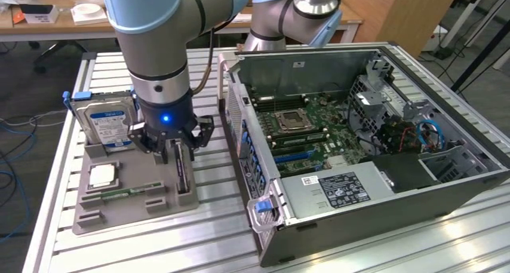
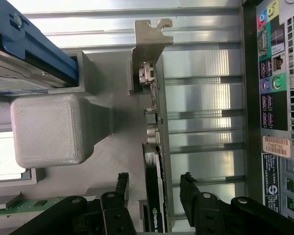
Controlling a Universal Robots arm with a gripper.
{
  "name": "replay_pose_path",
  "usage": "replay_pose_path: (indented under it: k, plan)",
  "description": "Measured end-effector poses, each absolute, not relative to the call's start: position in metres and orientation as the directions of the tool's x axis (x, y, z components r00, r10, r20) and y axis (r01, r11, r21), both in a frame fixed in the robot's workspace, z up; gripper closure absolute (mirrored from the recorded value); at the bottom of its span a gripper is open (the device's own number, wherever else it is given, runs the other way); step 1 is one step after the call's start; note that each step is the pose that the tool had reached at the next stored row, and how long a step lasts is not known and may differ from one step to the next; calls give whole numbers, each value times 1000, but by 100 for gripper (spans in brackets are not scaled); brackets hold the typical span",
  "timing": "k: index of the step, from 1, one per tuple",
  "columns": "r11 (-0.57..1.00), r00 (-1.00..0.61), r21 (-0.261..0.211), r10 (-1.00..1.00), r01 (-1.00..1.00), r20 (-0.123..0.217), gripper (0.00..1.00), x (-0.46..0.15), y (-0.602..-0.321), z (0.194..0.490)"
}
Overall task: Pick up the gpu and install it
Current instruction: 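Pick up the gpu and move the gpu toward the slot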
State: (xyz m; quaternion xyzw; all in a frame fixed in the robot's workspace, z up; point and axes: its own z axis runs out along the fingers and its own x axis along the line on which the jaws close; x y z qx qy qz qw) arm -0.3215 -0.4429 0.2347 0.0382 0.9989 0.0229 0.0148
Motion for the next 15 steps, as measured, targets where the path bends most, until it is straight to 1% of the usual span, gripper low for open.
replay_pose_path:
  k: [6, 7, 12, 13, 15]
  plan:
    - [996, -997, 47, 77, 76, -28, 47, -321, -443, 234]
    - [996, -997, 47, 77, 76, -28, 54, -321, -443, 234]
    - [996, -997, 47, 77, 76, -28, 55, -321, -443, 234]
    - [996, -997, 47, 77, 76, -28, 62, -321, -443, 234]
    - [996, -997, 47, 77, 76, -28, 62, -321, -443, 234]
